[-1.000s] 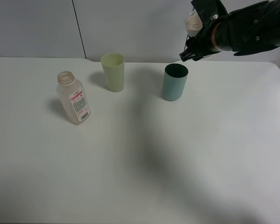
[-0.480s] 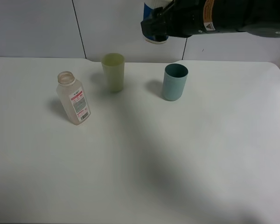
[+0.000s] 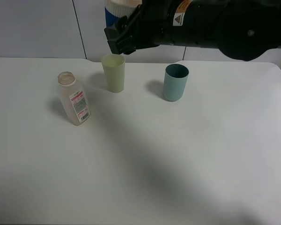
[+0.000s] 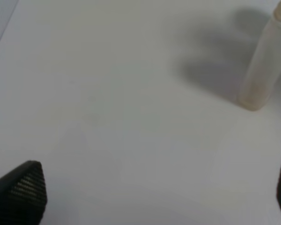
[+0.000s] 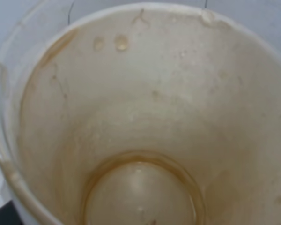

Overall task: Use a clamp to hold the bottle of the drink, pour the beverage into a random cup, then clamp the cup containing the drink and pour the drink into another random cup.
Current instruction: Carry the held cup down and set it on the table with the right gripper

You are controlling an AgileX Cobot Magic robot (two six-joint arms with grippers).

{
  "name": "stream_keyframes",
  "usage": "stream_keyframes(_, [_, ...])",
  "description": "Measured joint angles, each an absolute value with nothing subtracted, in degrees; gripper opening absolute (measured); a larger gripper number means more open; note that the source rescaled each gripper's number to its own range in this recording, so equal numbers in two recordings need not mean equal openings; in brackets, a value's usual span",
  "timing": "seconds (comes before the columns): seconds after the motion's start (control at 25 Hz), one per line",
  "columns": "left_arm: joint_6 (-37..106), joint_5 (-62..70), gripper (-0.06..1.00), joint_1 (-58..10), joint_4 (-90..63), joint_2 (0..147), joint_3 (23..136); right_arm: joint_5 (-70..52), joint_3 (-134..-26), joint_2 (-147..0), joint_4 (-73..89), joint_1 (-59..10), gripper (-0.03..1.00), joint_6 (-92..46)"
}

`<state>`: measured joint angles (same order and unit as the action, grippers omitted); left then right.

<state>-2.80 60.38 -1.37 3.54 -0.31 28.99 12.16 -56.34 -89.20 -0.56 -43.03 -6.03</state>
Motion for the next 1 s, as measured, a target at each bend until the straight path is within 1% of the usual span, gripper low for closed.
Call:
stream_keyframes(0.16, [-2.8, 60.38, 1.0, -1.37, 3.54, -0.31, 28.99, 16.71, -52.46, -91.61, 2.05, -43.03, 0.01, -7.65])
stream_keyframes(0.36, [-2.8, 60.38, 1.0, -1.37, 3.54, -0.31, 28.99, 21.26, -48.8, -94.63, -1.56, -43.03, 0.01, -7.66])
stream_keyframes(0.52, [-2.74, 60.38, 1.0, -1.37, 3.54, -0.31, 28.99, 24.43, -46.76, -98.13, -5.05, -43.03, 0.01, -4.47])
stream_keyframes(1.0, [-2.74, 60.38, 1.0, -1.37, 3.54, -0.31, 28.99, 30.81, -45.38, -109.5, -5.93, -43.03, 0.01, -3.38])
